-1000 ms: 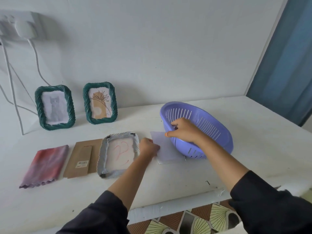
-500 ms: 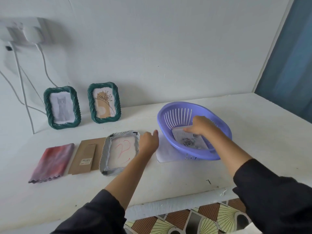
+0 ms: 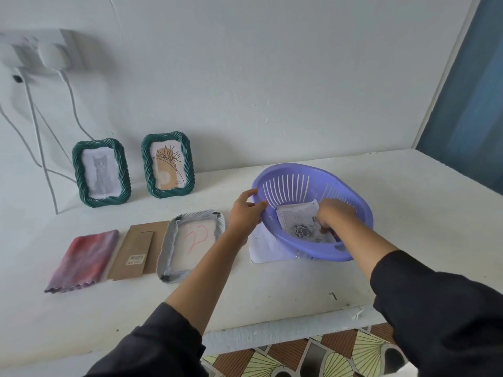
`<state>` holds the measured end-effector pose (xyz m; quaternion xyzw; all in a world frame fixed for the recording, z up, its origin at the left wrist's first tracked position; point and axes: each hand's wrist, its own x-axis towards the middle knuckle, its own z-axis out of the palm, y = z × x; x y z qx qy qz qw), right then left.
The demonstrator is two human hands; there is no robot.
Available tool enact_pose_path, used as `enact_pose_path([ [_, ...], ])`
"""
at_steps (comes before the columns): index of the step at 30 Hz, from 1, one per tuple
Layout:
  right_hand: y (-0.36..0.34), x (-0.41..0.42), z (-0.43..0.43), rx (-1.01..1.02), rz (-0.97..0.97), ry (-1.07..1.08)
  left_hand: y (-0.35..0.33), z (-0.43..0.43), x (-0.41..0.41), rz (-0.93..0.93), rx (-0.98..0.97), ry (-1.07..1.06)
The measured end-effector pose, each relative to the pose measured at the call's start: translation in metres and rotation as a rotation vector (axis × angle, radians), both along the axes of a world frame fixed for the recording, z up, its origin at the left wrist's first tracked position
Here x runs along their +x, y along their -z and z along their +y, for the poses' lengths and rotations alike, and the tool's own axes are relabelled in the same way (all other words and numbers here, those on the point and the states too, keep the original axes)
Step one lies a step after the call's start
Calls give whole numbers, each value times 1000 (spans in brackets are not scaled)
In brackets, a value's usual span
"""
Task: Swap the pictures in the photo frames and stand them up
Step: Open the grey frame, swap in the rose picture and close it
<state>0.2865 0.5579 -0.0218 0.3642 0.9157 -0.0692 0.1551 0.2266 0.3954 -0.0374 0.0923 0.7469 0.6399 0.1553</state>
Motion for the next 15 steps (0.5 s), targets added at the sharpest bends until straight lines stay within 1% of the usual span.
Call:
enact_pose_path([
  [4,-3,2,1,-16,79,10,1,1,1,12,-22,-30],
  [7,-11,4,1,-24,197,-11,1,1,4,193,-134,-188],
  [9,-21,7,-2,-2,344,-57,-8,0,8,321,-123,-260],
  [10,-29,10,-9,8,409,-93,-13,-1,11,347,-93,-235],
  [11,-35,12,-17,10,473,-129,-19,-1,13,322,-44,-179],
  [12,-43,15,-29,11,533,-177,-27,-3,16,244,16,-109],
  [14,-56,17,-57,1,605,-259,-41,-9,21,23,135,-9],
  [15,-60,17,-72,-4,623,-302,-44,-13,22,-55,167,20],
])
